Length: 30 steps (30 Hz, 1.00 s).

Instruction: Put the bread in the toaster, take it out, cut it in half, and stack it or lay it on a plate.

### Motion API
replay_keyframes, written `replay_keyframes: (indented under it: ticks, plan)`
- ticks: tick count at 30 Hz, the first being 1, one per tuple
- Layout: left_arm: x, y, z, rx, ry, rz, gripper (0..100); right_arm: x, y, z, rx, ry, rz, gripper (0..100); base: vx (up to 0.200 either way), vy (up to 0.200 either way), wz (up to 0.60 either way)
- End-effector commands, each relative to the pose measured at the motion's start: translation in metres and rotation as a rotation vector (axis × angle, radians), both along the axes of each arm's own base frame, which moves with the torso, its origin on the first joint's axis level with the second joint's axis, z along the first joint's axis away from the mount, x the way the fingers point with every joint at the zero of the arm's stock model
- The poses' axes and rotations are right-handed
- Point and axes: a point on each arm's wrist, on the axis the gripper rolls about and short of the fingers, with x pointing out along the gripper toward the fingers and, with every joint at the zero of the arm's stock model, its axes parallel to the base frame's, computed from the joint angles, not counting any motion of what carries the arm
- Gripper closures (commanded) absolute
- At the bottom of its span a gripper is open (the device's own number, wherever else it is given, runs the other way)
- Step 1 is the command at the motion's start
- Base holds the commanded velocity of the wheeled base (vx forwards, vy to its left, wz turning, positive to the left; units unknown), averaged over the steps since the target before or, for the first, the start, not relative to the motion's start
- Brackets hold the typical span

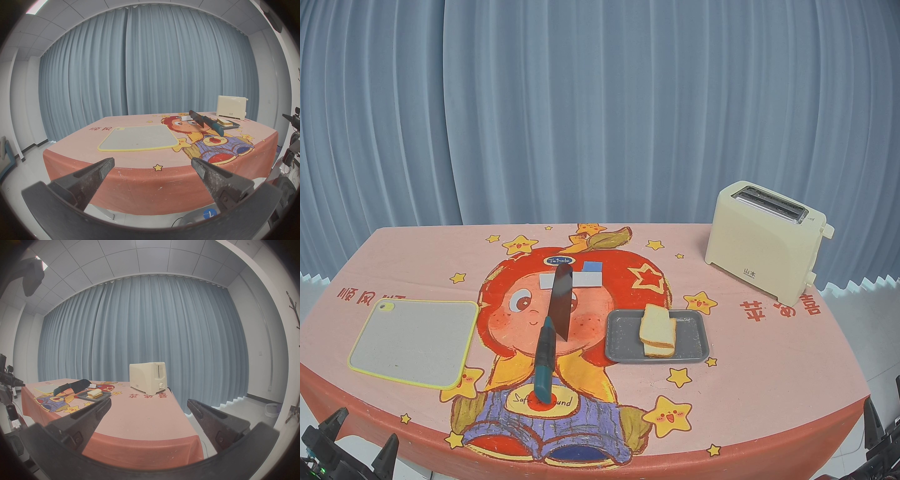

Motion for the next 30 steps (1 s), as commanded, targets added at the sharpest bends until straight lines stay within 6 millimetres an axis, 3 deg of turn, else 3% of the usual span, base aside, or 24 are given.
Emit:
replay_keyframes:
  ticks: [1, 13, 23, 30]
  plan:
    - [0.004, 0.0, 0.0, -0.003, 0.044, -0.004, 0, 0.0, 0.0, -0.005, 0.0, 0.001, 0.0, 0, 0.0, 0.0, 0.0]
    - [0.001, 0.001, 0.0, -0.021, 0.018, -0.087, 0, 0.0, 0.0, -0.005, 0.0, 0.001, 0.0, 0, 0.0, 0.0, 0.0]
    - [-0.015, 0.001, -0.003, -0.012, -0.172, -0.079, 0, 0.0, 0.0, -0.005, 0.0, 0.001, 0.0, 0, 0.0, 0.0, 0.0]
    - [-0.016, 0.002, -0.007, 0.009, -0.232, -0.015, 0, 0.0, 0.0, -0.005, 0.0, 0.001, 0.0, 0, 0.0, 0.0, 0.0]
